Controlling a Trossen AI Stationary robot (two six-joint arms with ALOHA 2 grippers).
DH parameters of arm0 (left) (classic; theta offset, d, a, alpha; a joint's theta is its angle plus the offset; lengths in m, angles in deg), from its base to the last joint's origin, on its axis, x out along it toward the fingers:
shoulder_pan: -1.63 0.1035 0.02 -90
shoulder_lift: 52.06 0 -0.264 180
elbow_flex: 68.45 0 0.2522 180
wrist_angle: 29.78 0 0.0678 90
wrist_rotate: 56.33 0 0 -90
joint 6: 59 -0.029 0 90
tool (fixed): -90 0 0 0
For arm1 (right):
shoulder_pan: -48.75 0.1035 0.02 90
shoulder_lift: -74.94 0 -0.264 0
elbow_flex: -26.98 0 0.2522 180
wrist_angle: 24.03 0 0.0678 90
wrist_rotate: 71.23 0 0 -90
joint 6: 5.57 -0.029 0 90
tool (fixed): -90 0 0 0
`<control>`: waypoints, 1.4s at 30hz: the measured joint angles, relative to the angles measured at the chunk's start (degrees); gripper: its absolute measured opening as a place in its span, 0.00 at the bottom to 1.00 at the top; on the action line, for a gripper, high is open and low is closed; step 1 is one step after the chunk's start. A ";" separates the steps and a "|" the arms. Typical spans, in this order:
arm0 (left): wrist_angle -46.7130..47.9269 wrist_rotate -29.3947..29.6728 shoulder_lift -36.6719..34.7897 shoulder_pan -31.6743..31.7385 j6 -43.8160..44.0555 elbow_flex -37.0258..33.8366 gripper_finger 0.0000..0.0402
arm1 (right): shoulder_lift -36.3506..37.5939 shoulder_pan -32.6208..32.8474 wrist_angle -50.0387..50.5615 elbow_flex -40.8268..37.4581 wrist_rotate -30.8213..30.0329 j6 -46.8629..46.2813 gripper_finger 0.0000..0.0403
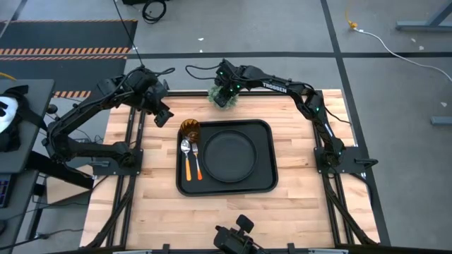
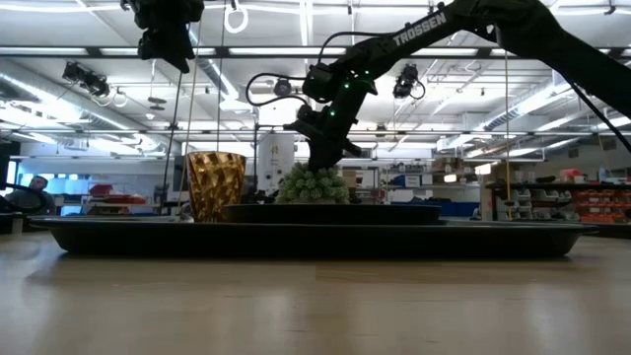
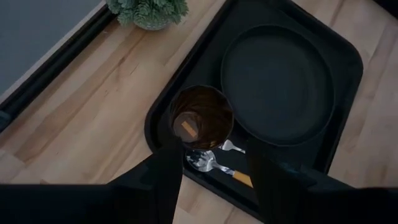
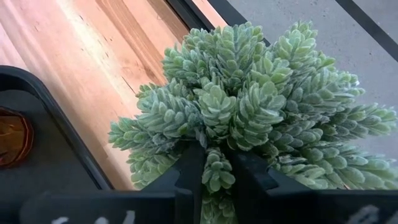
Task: Pick and place plate/cup/fork/spoon on tray
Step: Put the gray potted plant on the black serving tray to the top right of the black plate
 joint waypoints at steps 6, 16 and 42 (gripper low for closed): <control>-1.23 0.00 0.01 0.00 -0.08 0.00 0.45 | 0.05 0.08 -0.28 0.00 -0.01 0.16 0.16; -4.30 -0.86 -1.87 -0.02 -1.55 0.02 0.45 | 1.14 1.40 -1.67 0.13 -1.05 4.43 0.03; -7.49 2.95 -2.97 0.04 -1.99 0.02 0.45 | 1.14 1.29 -1.40 0.24 -1.26 4.27 0.03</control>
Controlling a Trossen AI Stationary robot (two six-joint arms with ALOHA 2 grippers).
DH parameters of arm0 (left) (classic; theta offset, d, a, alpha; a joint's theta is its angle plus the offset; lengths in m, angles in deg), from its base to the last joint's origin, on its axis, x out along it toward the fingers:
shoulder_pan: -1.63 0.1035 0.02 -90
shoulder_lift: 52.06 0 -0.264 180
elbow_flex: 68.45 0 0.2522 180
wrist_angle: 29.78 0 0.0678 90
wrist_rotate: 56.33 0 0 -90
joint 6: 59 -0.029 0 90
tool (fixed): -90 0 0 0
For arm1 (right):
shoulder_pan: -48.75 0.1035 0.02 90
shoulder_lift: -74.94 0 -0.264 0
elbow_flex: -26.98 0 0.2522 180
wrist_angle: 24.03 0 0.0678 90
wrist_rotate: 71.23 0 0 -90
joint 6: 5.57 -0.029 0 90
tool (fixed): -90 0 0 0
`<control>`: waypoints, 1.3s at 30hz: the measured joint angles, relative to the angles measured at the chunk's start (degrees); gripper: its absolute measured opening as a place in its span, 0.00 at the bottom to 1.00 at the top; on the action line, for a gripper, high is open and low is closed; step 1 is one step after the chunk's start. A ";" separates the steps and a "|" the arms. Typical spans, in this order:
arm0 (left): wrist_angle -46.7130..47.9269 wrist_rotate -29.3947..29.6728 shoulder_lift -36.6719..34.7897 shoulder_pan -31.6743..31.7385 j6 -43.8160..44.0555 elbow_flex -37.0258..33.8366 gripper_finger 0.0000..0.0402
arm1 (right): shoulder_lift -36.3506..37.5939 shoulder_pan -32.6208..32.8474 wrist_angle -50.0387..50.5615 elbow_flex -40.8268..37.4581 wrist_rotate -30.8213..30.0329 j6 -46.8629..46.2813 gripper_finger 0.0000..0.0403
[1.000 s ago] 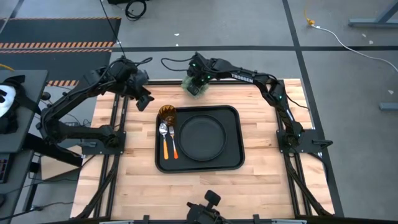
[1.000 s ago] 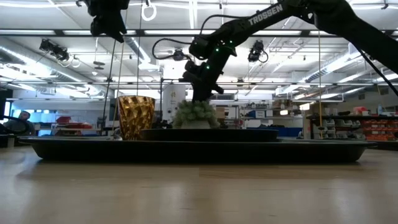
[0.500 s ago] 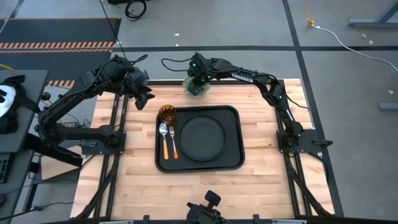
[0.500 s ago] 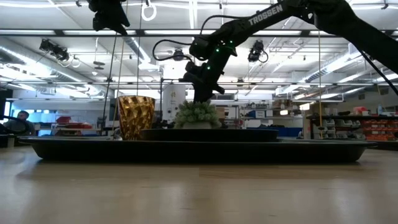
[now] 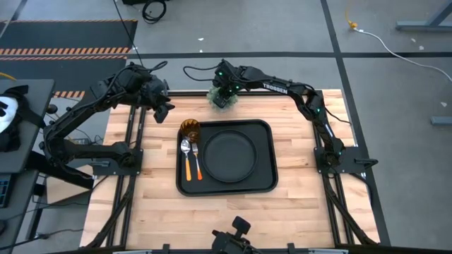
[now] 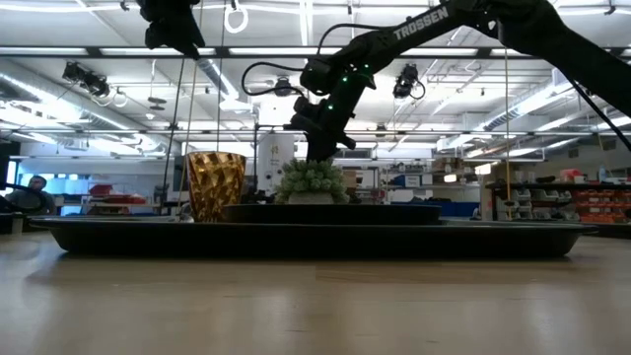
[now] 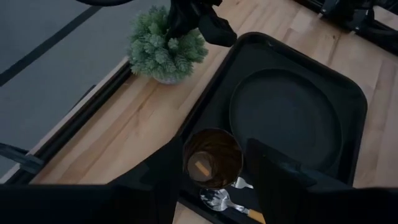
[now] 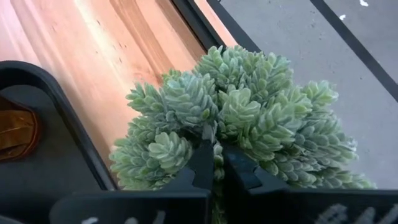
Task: Pick and place plate/cup/fork/spoon on tray
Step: Put the gray potted plant on the black serving tray to the top right of the black plate
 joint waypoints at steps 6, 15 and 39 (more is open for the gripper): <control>0.02 0.04 0.00 0.00 -0.05 0.00 0.45 | 0.43 0.57 2.93 0.04 1.57 0.13 0.04; -0.08 0.06 0.00 0.00 0.06 0.00 0.45 | 7.63 2.98 10.29 0.11 1.52 5.15 0.04; -0.57 0.02 0.04 -0.02 6.56 0.00 0.45 | 33.68 9.28 17.22 -34.29 -1.98 -0.51 0.04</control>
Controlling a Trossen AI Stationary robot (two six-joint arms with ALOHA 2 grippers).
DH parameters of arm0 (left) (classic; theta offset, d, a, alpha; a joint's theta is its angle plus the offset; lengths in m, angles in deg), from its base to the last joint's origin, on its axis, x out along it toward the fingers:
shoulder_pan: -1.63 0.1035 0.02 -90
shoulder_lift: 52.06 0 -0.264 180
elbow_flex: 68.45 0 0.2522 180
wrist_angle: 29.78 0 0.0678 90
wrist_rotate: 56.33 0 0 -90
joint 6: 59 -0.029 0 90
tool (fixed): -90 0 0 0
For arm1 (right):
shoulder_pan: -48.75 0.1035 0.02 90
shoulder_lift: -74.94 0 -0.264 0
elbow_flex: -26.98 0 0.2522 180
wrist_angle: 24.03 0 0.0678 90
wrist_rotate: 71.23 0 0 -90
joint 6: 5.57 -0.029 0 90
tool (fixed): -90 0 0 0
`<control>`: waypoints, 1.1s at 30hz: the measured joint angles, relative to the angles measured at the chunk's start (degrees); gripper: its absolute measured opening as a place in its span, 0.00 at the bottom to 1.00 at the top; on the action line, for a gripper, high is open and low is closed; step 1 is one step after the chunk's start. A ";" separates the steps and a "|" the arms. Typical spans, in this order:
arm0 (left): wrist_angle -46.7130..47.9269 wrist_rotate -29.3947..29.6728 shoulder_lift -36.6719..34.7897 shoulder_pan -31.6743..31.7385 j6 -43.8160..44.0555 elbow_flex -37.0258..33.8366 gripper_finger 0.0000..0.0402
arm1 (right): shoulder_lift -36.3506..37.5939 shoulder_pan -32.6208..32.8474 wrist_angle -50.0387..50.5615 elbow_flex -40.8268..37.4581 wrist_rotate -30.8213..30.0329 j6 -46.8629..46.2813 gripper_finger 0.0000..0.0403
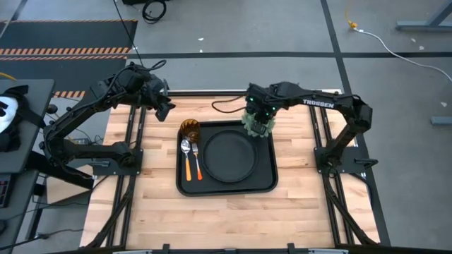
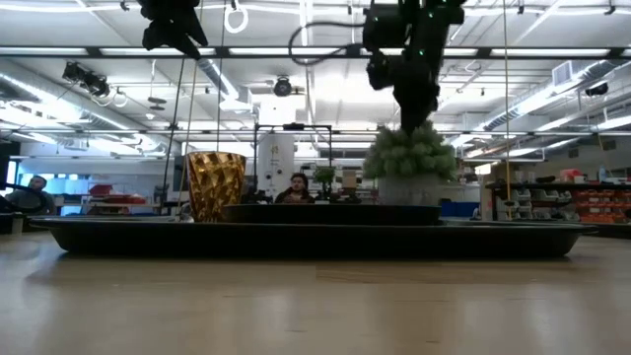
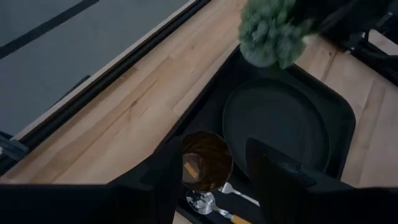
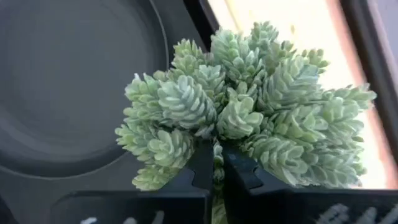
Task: Pick and place plate/cup/fork/spoon on tray
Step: Put the gray potted plant on the black serving tray to the top right of the black plate
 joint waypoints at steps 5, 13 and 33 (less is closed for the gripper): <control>-1.72 0.02 0.00 0.02 0.02 0.00 0.45 | 0.83 1.60 -4.30 -5.40 0.25 -4.02 0.04; -7.49 1.11 0.00 0.02 0.03 -0.02 0.45 | 0.79 4.24 -11.22 -8.73 -0.84 -13.16 0.08; -11.96 0.35 -4.55 0.02 1.44 -0.02 0.45 | 1.35 3.17 -7.54 -8.68 -4.20 -16.73 0.21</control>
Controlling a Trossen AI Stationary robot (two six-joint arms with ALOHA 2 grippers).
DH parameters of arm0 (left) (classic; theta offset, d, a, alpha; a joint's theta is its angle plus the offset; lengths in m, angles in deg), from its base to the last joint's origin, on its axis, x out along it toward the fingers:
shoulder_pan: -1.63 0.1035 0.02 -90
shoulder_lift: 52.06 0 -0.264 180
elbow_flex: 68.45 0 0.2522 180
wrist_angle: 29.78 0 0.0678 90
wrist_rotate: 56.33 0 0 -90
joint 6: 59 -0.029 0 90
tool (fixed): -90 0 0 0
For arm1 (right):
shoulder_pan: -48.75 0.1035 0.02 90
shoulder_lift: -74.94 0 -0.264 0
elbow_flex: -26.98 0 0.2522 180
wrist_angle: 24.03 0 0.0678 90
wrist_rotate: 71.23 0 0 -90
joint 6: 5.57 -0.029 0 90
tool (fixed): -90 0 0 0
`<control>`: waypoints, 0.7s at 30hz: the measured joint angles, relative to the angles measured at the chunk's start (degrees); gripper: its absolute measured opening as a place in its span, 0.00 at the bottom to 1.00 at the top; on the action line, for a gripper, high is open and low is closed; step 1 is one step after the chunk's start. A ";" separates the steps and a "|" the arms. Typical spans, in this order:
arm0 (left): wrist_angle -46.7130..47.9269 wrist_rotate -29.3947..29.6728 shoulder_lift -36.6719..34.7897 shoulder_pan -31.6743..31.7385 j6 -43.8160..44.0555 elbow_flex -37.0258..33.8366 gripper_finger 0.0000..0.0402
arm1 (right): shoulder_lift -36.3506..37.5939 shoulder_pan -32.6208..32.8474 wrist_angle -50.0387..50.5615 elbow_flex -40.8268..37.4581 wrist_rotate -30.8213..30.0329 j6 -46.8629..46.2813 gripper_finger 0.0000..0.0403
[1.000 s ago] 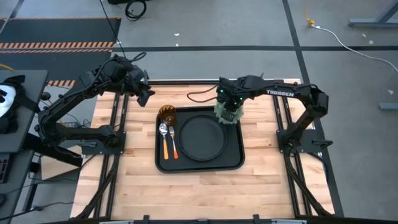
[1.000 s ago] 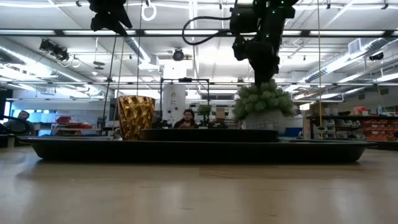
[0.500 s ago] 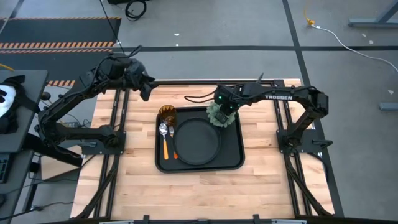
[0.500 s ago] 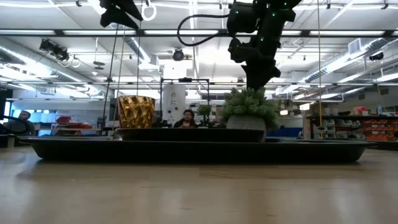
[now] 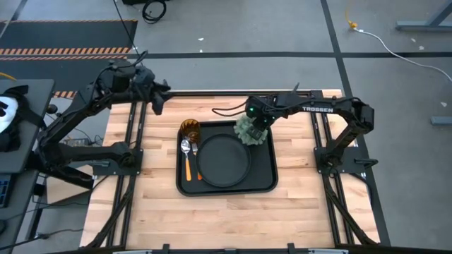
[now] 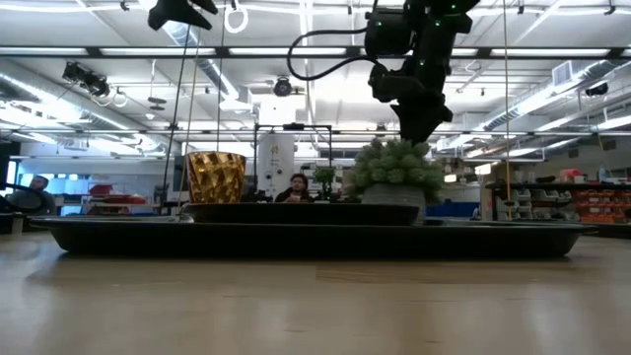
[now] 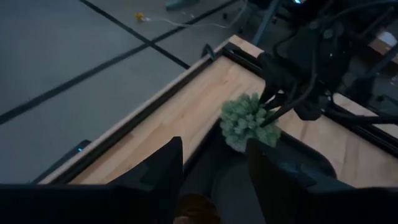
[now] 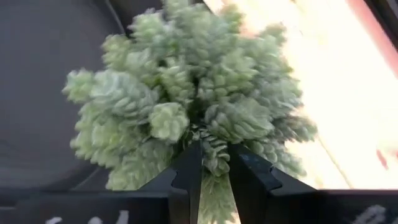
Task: Pick and place plate/cup/fork/spoon on tray
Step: Put the gray potted plant on the black serving tray to the top right of the black plate
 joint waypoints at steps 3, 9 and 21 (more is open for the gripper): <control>-0.63 2.07 -1.04 0.00 0.05 0.02 0.45 | 0.00 -1.12 0.00 0.00 1.27 4.97 0.21; -3.16 2.55 -2.22 -0.07 3.03 0.02 0.45 | -0.28 -1.83 0.03 0.00 1.90 12.74 0.21; -2.80 1.85 -6.33 -0.07 2.74 0.02 0.45 | 1.48 -1.93 7.75 0.00 -4.08 16.24 0.21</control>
